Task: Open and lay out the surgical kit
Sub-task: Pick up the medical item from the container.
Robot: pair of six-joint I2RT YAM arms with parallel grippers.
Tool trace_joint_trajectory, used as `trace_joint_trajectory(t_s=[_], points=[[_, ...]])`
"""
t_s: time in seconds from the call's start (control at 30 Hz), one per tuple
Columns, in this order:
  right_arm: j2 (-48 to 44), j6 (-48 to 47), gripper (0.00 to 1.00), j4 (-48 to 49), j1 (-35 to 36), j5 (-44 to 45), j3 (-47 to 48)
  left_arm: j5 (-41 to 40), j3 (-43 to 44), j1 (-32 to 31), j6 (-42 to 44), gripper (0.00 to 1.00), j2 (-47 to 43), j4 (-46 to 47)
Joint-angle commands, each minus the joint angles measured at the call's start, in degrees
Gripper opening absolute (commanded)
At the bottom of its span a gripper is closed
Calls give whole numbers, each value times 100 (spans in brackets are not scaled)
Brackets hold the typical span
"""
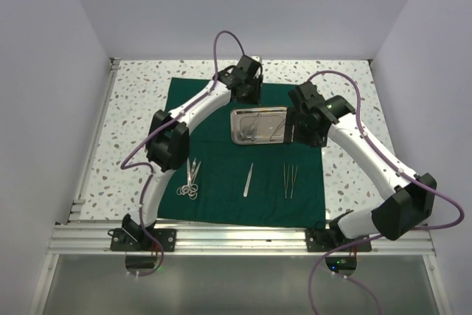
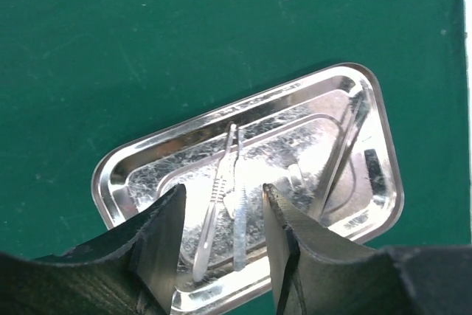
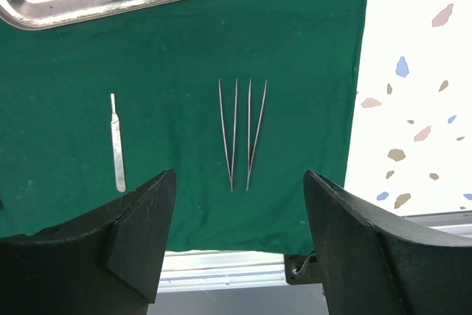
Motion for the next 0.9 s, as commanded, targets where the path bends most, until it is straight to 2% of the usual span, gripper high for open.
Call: trace_joint_trajectory(t_s=[0.0,0.13,0.47,0.87], points=[[13,-97,73,48,-15,-9,78,-349,95,39,206,47,250,-33],[101,-123,73,13,-14,-27,130,-376,156,39,364,44,532,-15],[329,-141,73,-40,-14,0,262,-121,235,22,470,43,910,82],[382,-53,72,-22,-23,-18,192,247,-90,13,373,43,349,600]])
